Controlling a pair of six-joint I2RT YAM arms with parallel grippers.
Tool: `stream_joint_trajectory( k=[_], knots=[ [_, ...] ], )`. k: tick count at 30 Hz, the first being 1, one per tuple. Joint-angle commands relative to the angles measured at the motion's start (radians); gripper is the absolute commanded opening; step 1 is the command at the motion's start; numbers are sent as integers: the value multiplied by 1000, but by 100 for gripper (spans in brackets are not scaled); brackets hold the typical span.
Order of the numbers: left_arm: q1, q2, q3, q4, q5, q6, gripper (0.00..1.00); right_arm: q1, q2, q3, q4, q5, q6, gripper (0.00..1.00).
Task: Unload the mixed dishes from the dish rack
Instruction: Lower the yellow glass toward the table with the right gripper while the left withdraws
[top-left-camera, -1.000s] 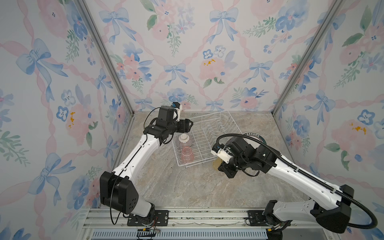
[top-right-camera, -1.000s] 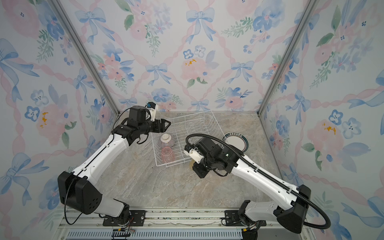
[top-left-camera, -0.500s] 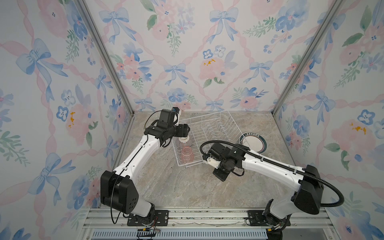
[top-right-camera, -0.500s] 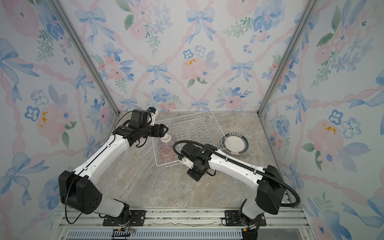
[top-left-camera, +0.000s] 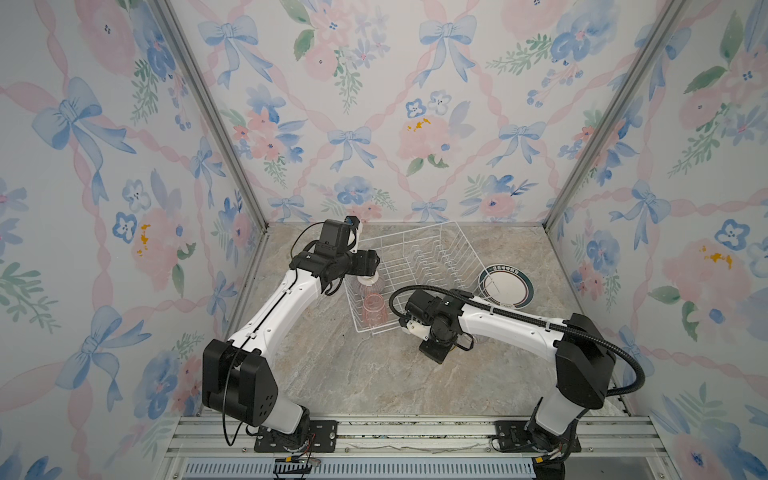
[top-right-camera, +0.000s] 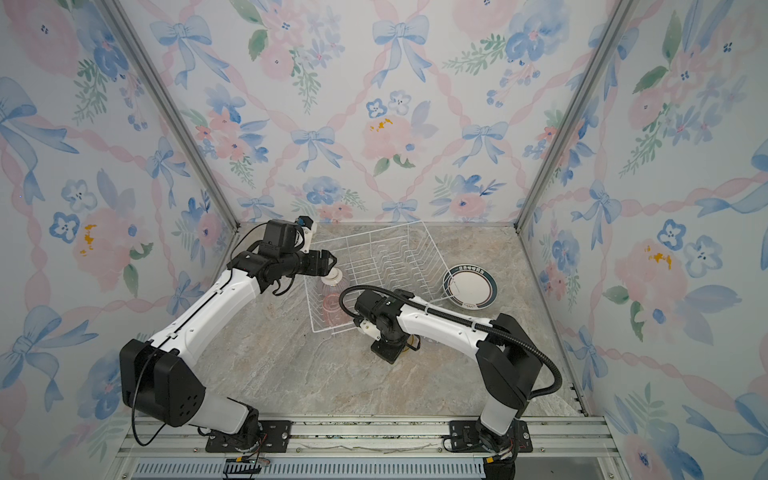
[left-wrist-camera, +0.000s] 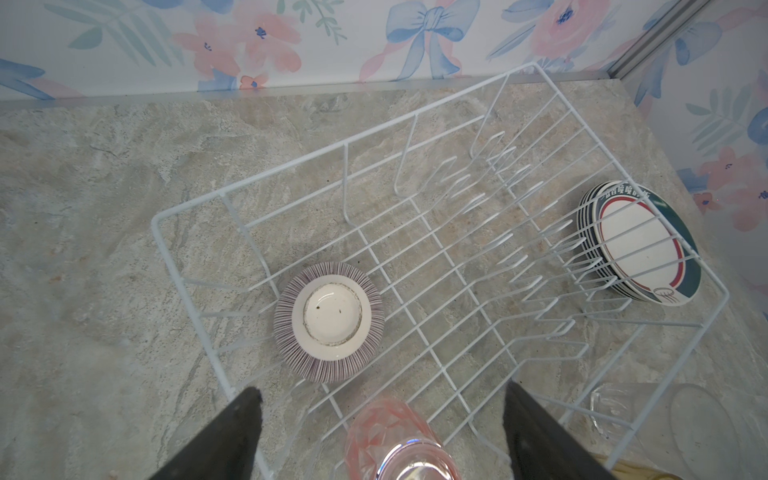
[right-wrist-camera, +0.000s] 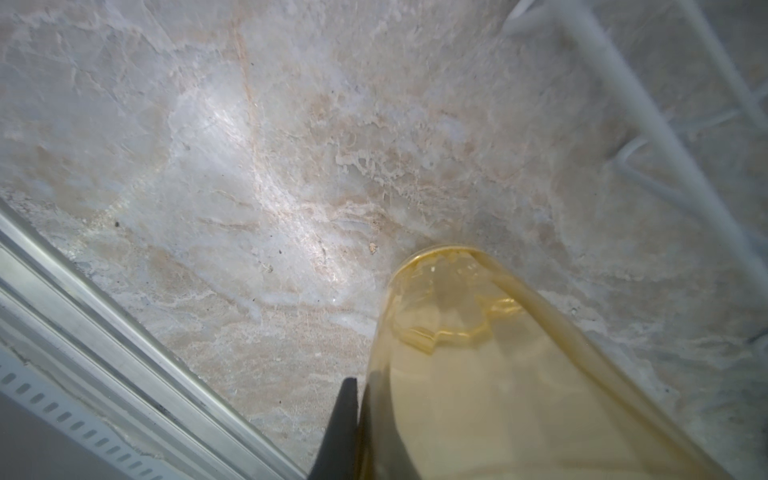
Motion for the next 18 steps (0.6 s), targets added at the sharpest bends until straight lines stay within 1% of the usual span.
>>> stream_joint_trajectory(
  k=[1,10,12,18],
  knots=[
    [2,22,-11,-15,-6,17,86,-25,25,2,5,3,-20,0],
    [2,37,-7,-14,-6,20,87,-37,49,1,8,2,-28,1],
    [2,40,-6,-14,-4,20,87,-37,53,2,6,1,-30,5],
    [2,47,-4,-23,-5,20,87,-37,49,1,5,5,-30,15]
  ],
)
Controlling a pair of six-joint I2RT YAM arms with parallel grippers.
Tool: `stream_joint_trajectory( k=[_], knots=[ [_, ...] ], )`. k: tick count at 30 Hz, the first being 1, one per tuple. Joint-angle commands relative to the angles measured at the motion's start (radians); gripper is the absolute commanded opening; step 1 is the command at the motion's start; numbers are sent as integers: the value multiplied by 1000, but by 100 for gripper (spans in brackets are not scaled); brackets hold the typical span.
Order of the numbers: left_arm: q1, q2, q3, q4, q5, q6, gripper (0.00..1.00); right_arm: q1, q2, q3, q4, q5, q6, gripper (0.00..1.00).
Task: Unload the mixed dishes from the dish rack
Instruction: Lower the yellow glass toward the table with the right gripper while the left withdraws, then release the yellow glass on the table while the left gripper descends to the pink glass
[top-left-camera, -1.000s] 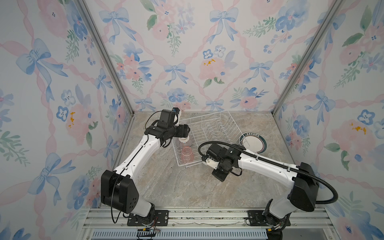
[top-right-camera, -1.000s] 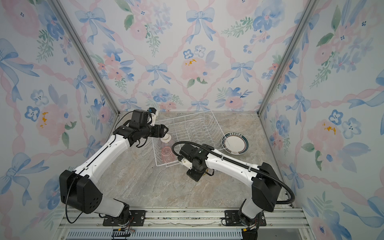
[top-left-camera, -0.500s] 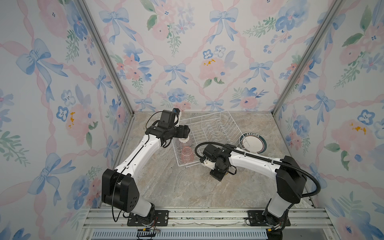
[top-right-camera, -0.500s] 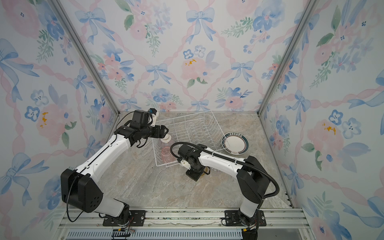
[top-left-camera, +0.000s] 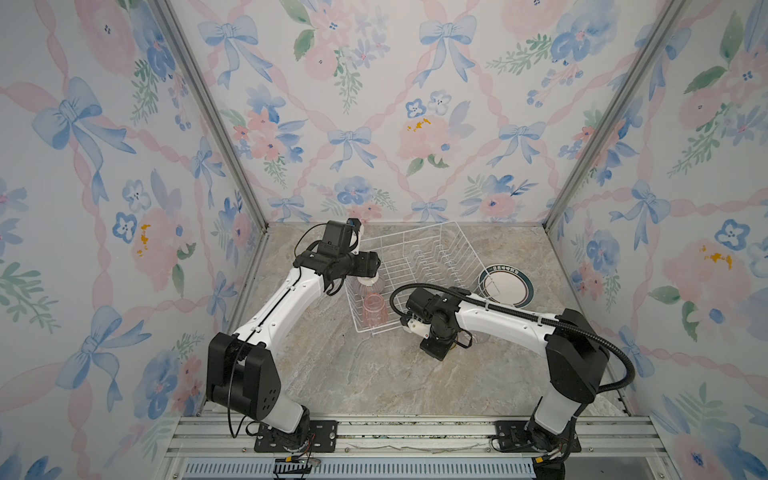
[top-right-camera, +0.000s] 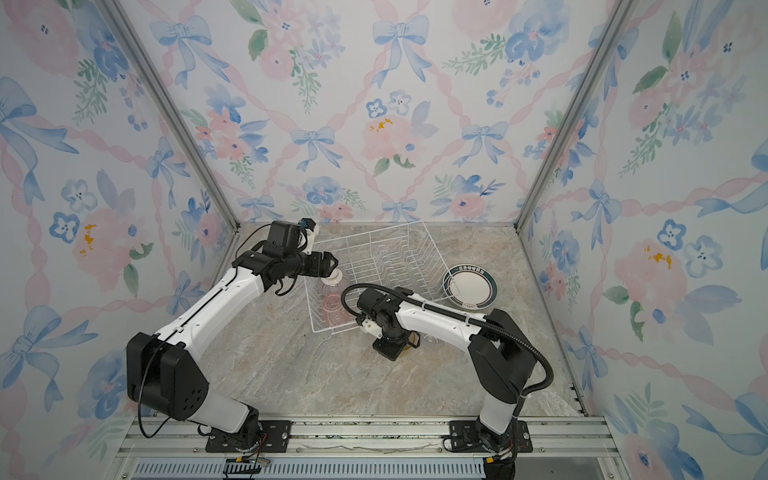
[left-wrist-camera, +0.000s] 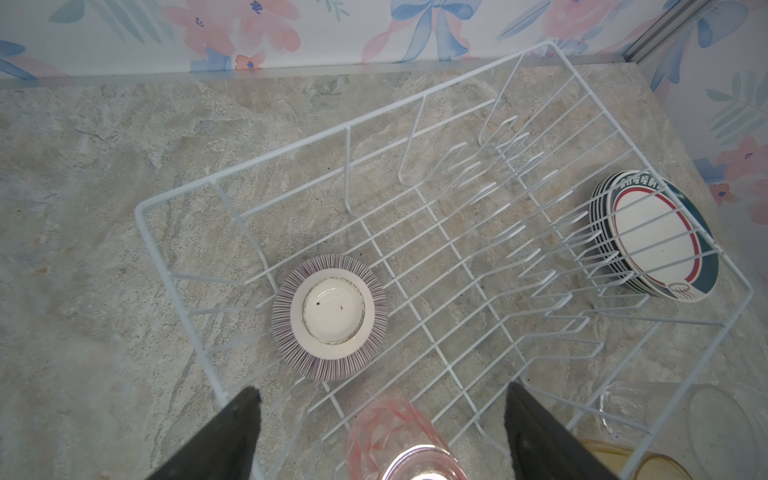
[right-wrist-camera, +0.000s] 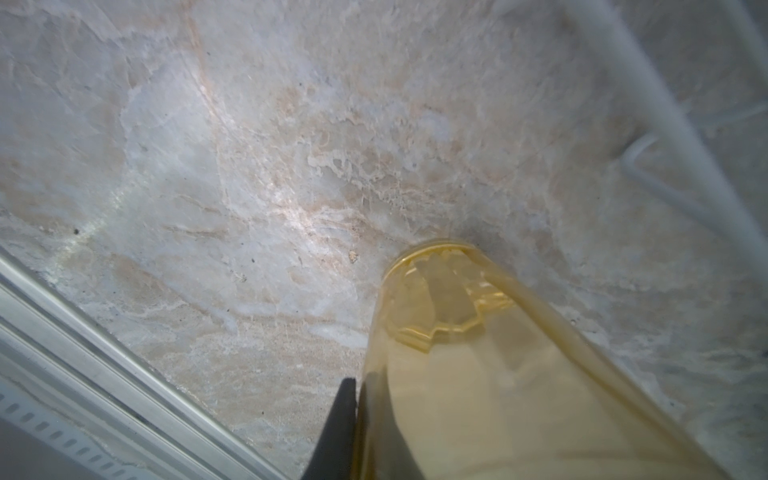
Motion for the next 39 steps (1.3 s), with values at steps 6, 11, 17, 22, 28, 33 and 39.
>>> stream_joint_trajectory(
  k=[6,11,17,22,28,33,39],
  knots=[
    [0,16,1,-51,-31,23,87,-12,2,8,-6,20,-7,36],
    [-9,5,5,-87,-50,23,88,-13,-47,20,-11,12,-6,45],
    [-68,3,24,-185,-112,21,91,-20,-187,94,-42,-134,-11,55],
    [-155,12,46,-302,-175,4,98,-69,-324,144,-8,-261,21,62],
    [-222,25,16,-361,-175,-41,98,-192,-450,107,86,-369,78,66],
    [-240,69,14,-389,-187,-66,98,-226,-482,76,126,-374,101,67],
    [-252,144,28,-410,-186,-71,98,-240,-497,50,155,-375,110,67]
  ],
)
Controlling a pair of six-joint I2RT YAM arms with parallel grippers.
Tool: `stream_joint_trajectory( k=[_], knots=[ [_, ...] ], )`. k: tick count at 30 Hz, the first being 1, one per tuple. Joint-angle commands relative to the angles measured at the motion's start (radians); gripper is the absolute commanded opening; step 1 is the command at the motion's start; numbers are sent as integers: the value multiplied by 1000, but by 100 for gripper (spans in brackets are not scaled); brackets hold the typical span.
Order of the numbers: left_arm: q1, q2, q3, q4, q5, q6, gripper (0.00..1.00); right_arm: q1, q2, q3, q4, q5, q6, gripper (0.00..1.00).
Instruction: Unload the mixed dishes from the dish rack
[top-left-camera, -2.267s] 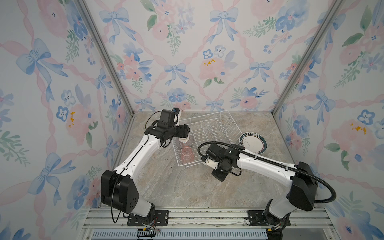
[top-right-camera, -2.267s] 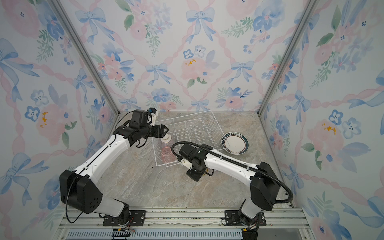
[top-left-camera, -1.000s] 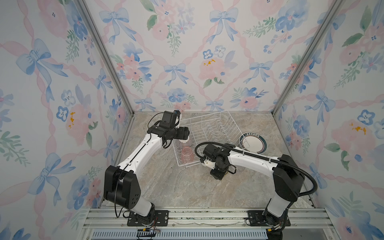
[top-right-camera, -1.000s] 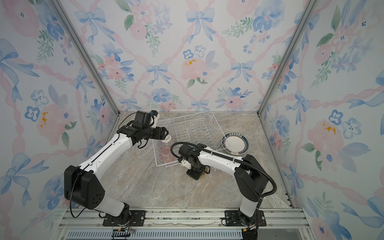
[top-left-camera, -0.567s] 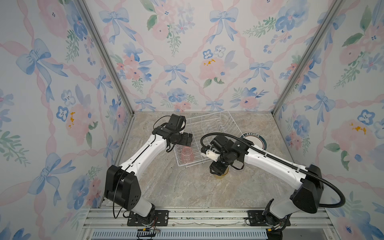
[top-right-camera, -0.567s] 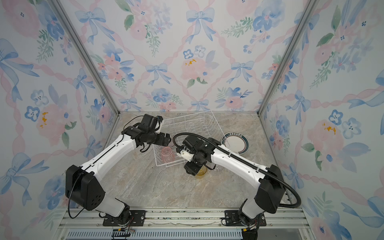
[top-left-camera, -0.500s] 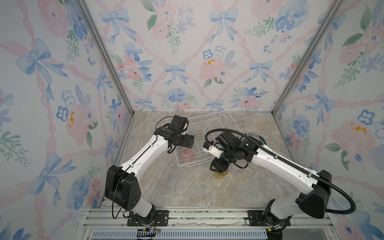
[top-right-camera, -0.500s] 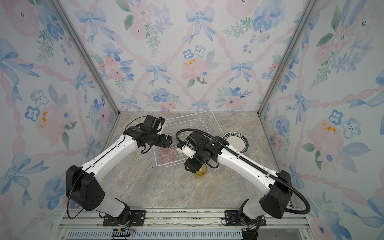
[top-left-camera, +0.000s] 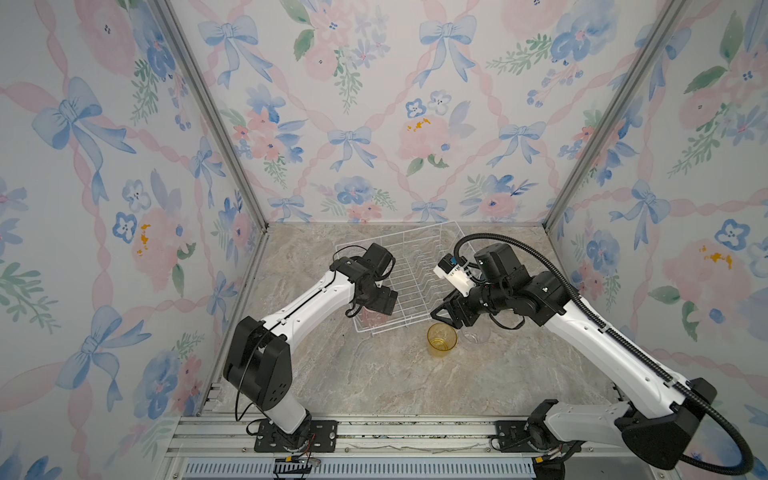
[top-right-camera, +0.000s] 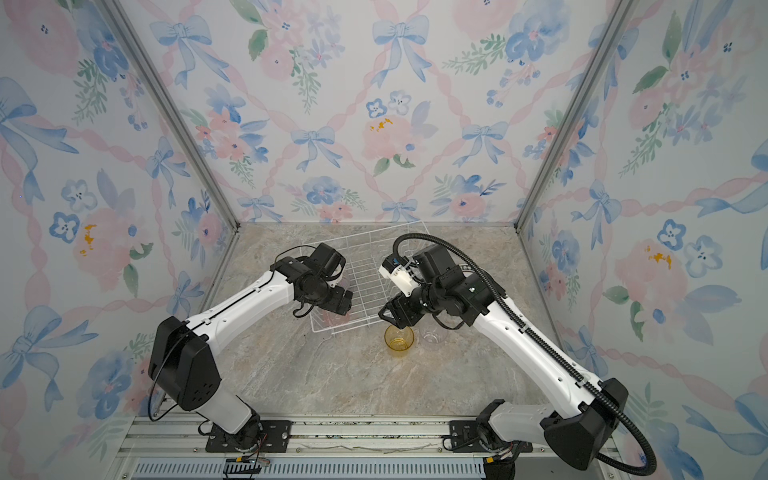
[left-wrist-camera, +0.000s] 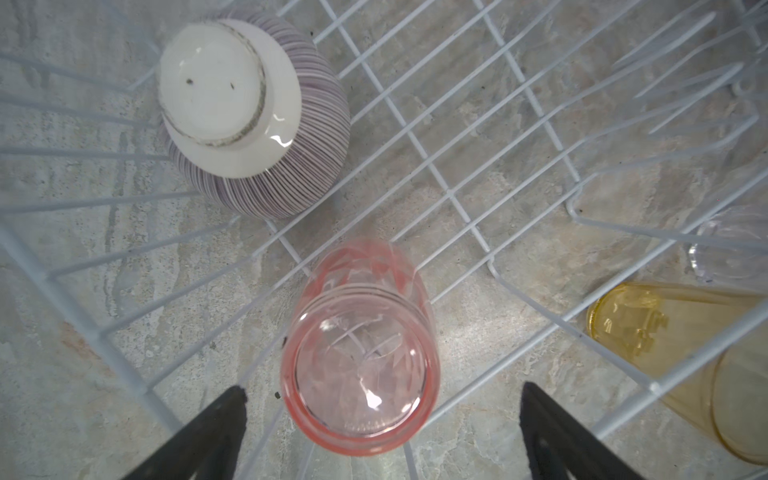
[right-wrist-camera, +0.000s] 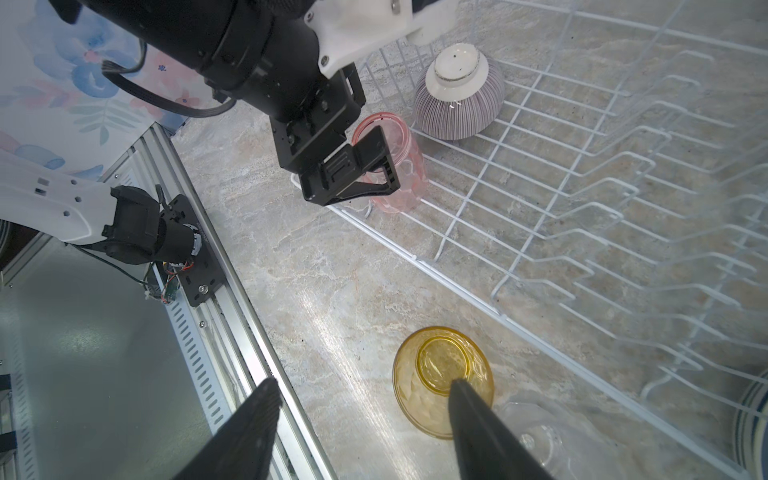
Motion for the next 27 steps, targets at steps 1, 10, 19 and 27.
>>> stream_joint_trajectory(
  k=[1,10,19,27],
  knots=[
    [-8,45,6,-44,-15,-20,98,-17,-24,-23,31,-23,19,67],
    [-5,111,22,-50,-25,-11,94,-54,-40,-54,45,-40,23,68],
    [5,143,24,-49,-19,2,86,-74,-38,-77,57,-55,25,68],
    [12,152,24,-49,-1,20,76,-81,-24,-85,68,-60,28,68]
  ],
)
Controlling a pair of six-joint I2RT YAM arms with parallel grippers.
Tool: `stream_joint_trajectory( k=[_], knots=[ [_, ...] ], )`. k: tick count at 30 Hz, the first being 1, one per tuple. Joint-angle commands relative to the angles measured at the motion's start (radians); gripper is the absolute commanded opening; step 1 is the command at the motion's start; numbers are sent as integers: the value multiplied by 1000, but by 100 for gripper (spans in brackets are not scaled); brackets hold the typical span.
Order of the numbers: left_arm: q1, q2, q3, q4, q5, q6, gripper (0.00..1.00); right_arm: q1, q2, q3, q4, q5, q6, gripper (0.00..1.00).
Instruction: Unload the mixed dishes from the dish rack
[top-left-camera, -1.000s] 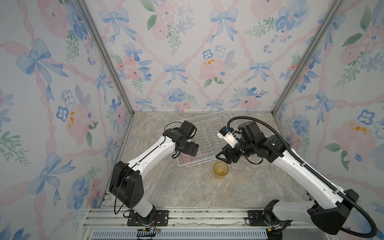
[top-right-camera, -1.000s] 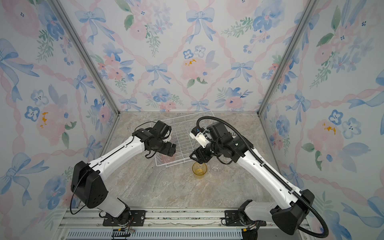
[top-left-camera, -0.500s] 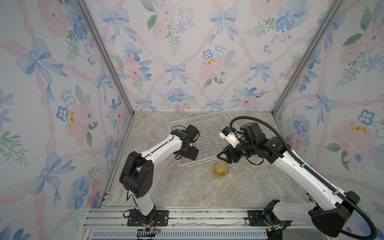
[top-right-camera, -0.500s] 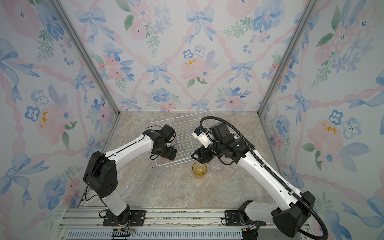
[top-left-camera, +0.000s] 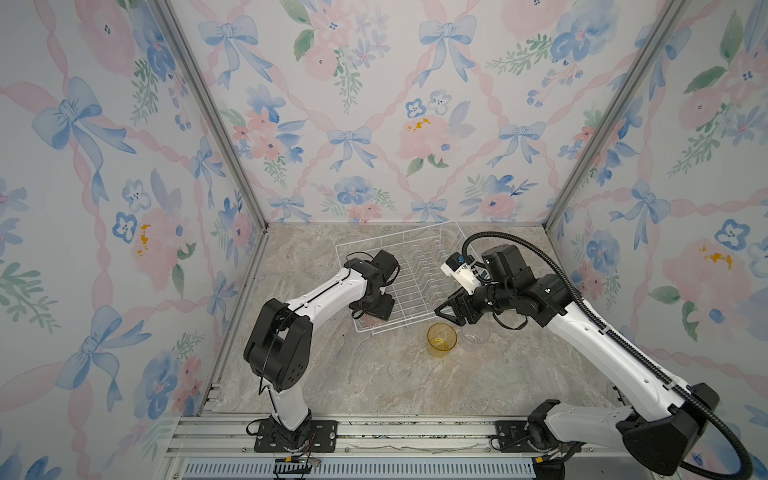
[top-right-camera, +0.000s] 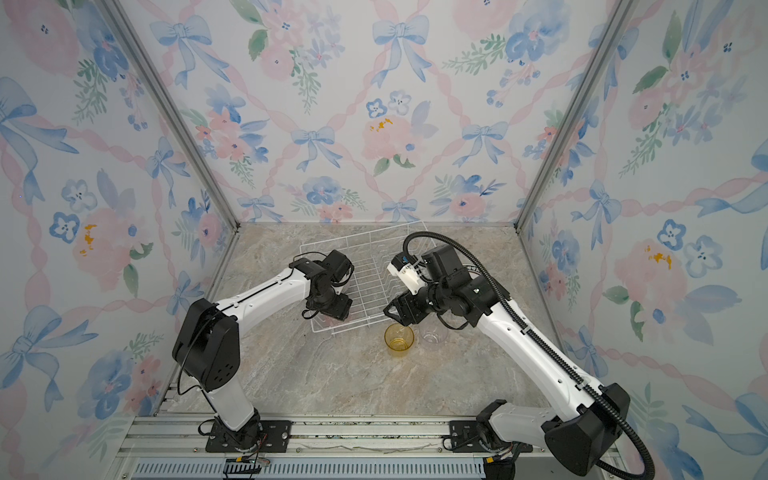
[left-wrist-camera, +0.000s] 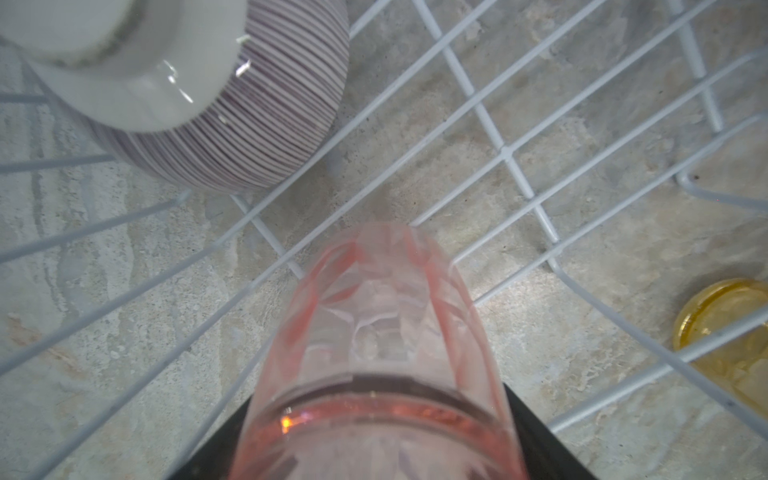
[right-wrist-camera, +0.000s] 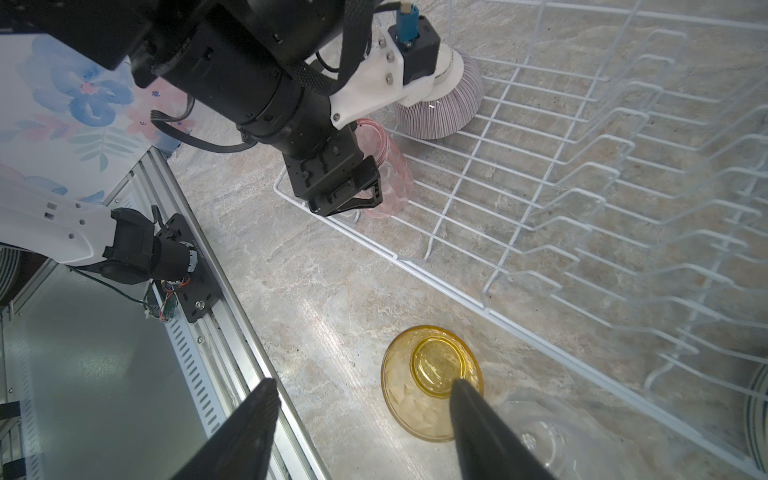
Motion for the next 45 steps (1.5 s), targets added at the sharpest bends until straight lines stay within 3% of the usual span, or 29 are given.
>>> stream_joint_trajectory(
  k=[1,7,16,25,36,45],
  knots=[
    [10,23,14,-29,11,16,75,-10,3,-19,14,-18,11,68],
    [9,12,18,-27,9,27,64,-13,13,-36,30,-21,21,68],
    [19,-25,37,-22,41,41,61,-30,57,-60,74,-46,62,68],
    [65,-85,45,6,120,57,60,-72,85,-107,186,-206,148,68],
    [155,-197,-16,203,404,47,63,-97,118,-166,321,-355,234,68],
    [186,-223,-65,425,674,-31,65,-121,106,-250,490,-430,309,66]
  ],
)
